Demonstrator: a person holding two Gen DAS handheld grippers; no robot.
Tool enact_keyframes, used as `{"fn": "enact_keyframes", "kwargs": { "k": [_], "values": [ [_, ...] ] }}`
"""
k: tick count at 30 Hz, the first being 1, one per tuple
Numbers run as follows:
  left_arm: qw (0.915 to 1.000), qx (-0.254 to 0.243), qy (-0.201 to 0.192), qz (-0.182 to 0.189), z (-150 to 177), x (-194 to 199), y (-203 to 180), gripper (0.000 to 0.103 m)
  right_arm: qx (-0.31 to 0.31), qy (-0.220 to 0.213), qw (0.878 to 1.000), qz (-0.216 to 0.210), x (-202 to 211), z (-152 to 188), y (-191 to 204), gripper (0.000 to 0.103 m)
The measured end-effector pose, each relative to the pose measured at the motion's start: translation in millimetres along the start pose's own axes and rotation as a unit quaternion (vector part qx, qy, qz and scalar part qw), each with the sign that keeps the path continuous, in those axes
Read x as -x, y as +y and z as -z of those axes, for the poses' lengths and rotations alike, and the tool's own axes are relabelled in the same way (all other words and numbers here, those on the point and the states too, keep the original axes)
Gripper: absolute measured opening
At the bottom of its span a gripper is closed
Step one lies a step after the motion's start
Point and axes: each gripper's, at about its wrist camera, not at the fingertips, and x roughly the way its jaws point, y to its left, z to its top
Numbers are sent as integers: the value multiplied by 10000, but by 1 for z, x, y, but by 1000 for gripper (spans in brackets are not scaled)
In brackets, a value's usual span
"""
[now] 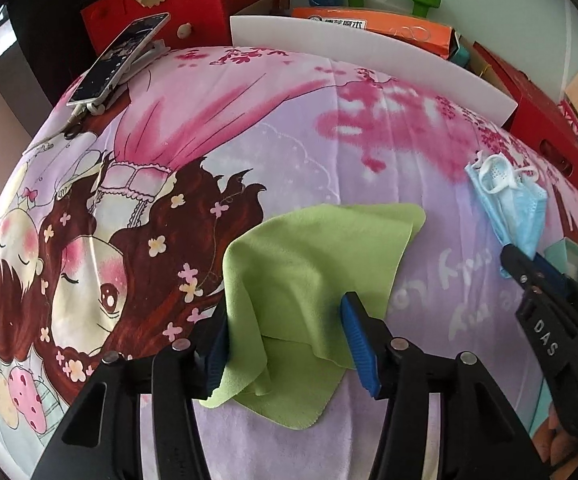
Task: Organize soft objects
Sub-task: 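Grasp the blue face mask with the right tool while the left tool lifts the cloth, then carry the green cloth and blue mask over the white tray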
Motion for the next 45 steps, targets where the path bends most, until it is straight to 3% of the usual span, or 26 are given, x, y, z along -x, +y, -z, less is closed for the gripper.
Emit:
{"fn": "enact_keyframes", "kwargs": {
  "k": [5,9,16,31,45],
  "values": [
    [9999,-75,-78,-110,2,1,-3,50,-101,9,9999,-31,8,0,-4,15],
    [9998,-80,-154,26,0,2,-6,23,-123,10,9999,-23,16,1,-5,13],
    [9995,102,-198,214,1,11,0,7,-41,-117,9999,-14,41,2,-2,13],
    [9910,72,-847,1038,20,83,-8,6,-148,-491,9986,98,116,25,-20,13],
    [9782,-309,-1506,1399,28,142,-27,6,-646,-674,9953,263,166,65,-64,13]
  ]
}}
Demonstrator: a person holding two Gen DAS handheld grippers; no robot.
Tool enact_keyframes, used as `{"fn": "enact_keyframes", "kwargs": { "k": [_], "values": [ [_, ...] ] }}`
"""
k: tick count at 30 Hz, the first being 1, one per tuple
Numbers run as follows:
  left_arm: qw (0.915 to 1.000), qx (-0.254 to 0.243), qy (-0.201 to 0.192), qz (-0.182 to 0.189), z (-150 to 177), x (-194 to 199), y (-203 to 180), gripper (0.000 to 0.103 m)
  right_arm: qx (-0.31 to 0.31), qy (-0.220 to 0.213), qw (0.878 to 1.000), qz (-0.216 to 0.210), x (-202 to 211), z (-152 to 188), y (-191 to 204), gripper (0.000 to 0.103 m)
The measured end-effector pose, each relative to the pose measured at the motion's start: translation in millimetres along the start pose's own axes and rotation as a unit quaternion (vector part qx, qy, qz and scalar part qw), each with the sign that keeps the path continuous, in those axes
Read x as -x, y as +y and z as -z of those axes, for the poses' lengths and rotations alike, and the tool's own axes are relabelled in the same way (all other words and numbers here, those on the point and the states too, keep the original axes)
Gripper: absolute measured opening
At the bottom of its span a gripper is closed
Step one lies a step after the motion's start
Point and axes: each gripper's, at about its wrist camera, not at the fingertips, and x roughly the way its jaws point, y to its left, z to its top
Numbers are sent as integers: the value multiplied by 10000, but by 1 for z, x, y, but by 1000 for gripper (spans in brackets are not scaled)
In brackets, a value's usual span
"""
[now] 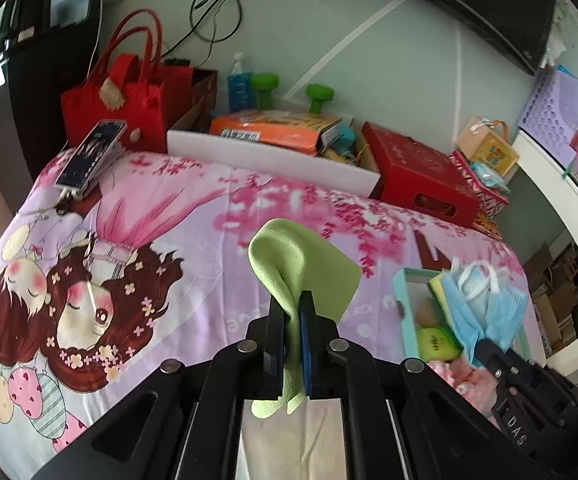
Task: Organize soft objects
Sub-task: 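Carry the green cloth and blue mask over the white tray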
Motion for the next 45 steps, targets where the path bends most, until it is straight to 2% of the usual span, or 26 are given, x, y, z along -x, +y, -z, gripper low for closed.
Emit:
{"fn": "enact_keyframes", "kwargs": {
  "k": [4,9,15,23,29,38,45],
  "values": [
    [9997,-168,-142,55,-1,11,-14,6,-176,59,9998,79,2,4,-16,13],
    [9988,-400,-212,182,-1,16,-35,6,-467,-90,9987,182,10,3,-41,13],
    [9962,-763,-133,409,5,12,-69,6,-871,-44,9952,443,8,5,-81,13],
    [9874,-1387,-32,760,20,8,-126,7,-1479,28,9856,816,10,16,-143,13],
    [9784,-1802,16,1014,35,7,-166,7,-1766,9,9797,949,15,24,-175,13],
    [9696,-2149,176,1157,53,-7,-200,7,-1958,16,9749,1065,17,30,-200,13],
    [9663,-2317,505,1003,68,-36,-206,7,-1919,261,9760,993,1,34,-198,13]
  ]
}}
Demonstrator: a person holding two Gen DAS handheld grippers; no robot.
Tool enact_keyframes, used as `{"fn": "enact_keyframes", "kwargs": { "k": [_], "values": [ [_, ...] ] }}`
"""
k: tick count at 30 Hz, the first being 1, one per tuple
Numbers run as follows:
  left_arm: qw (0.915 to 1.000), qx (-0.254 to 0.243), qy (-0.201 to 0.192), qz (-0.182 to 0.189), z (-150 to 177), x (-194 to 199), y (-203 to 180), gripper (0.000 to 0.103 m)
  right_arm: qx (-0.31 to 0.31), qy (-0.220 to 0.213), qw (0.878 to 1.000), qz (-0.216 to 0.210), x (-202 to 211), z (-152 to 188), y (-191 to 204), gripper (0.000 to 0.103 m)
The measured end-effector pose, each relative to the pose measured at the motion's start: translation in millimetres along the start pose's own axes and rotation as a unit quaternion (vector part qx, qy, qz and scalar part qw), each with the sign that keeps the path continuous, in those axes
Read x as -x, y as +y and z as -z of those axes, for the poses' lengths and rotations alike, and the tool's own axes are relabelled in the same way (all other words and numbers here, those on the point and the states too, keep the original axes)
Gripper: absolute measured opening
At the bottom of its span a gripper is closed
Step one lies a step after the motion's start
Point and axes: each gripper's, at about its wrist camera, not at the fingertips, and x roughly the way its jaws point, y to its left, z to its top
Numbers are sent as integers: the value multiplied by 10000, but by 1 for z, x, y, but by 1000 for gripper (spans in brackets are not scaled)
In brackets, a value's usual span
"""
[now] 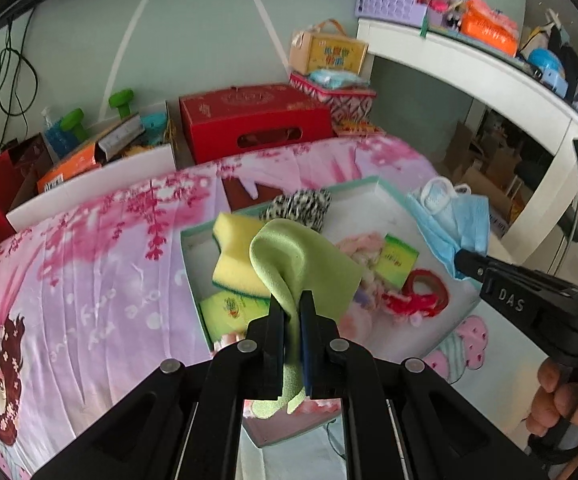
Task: Organize soft objects
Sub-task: 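Carry the green cloth and blue mask over the white tray, then open both tools to drop the cloth and mask into the tray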
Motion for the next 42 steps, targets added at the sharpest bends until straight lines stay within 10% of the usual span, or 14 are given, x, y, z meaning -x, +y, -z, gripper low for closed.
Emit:
{"fn": "enact_keyframes", "kwargs": {
  "k": [21,26,42],
  "values": [
    [9980,85,624,-104,16,-40,6,8,285,527,9982,-51,-32,11,20,17],
    [9981,173,584,-76,14,-31,10,34,286,515,9983,16,-28,10,22,22],
    [9964,671,369,-353,10,3,51,63,431,489,9976,246,-20,12,32,65]
  ]
}}
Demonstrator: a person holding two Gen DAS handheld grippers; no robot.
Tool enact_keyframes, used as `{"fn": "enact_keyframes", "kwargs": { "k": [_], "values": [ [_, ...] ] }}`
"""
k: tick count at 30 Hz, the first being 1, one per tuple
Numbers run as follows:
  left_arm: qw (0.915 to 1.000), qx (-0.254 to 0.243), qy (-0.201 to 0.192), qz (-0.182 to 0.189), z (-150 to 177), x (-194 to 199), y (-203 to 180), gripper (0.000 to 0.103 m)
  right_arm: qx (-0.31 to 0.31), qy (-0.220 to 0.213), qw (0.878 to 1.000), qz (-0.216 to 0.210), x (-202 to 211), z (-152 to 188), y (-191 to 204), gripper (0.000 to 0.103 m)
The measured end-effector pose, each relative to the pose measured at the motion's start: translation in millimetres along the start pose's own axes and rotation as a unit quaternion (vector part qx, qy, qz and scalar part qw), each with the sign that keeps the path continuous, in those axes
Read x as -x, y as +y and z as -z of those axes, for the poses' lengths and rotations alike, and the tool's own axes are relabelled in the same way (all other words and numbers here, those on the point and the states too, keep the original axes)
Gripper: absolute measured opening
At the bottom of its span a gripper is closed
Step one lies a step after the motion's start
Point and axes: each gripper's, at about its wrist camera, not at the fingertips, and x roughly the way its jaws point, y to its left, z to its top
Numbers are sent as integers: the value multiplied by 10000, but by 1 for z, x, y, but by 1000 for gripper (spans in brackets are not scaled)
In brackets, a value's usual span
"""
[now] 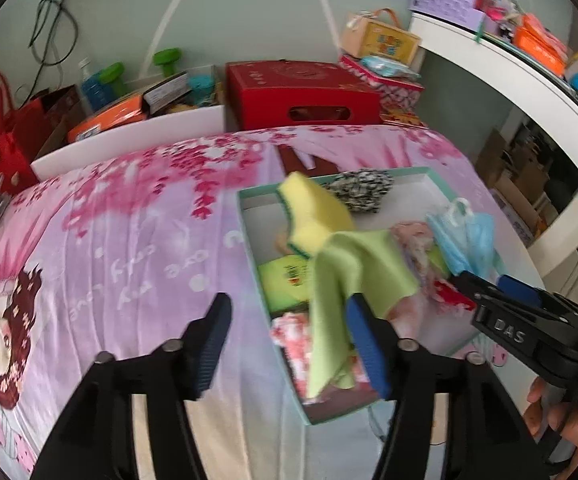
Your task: Organize soft objects
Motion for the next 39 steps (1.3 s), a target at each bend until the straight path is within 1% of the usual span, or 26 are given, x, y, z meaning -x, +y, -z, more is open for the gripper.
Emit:
{"fn": "enact_keyframes", "kwargs": {
  "k": [3,5,6,7,11,12,15,16,19,20,21,22,29,33,39],
  "values": [
    [9995,58,45,-311,3,-2,12,64,75,17,9999,87,1,1,4,71],
    [9989,148,73,-431,6,-4,21,69,104,-1,9999,125,2,2,5,75],
    [9987,197,96,-464,7,-5,25,76,102,-19,9999,135,4,2,6,79],
    [9983,244,113,-516,9,-6,30,78,93,-35,9999,135,5,2,6,82],
    [9965,284,135,-777,15,-5,41,81,110,-97,9999,-23,11,5,11,85],
    [9960,314,140,-826,17,-4,44,86,147,-106,9998,-23,12,7,13,87],
    [9950,448,144,-882,22,-2,54,87,261,-129,9996,-1,15,11,20,93],
    [9946,477,138,-915,23,-1,57,87,278,-128,9995,-31,15,12,21,97],
    [9932,542,101,-1022,27,3,63,88,344,-153,9992,-159,20,16,28,102],
    [9926,580,91,-1066,29,5,66,91,401,-169,9989,-157,21,18,31,102],
    [9921,607,86,-1092,30,6,68,99,451,-180,9987,-147,22,20,34,103],
    [9915,654,85,-1123,32,7,71,103,498,-193,9985,-142,23,21,36,103],
    [9894,810,140,-1197,46,15,85,103,727,-182,9969,-229,30,35,53,103],
    [9871,825,131,-1365,53,24,91,103,845,-139,9959,-281,32,42,62,103],
    [9845,932,245,-1467,67,31,99,103,1020,-101,9942,-315,34,51,74,103]
  ]
}}
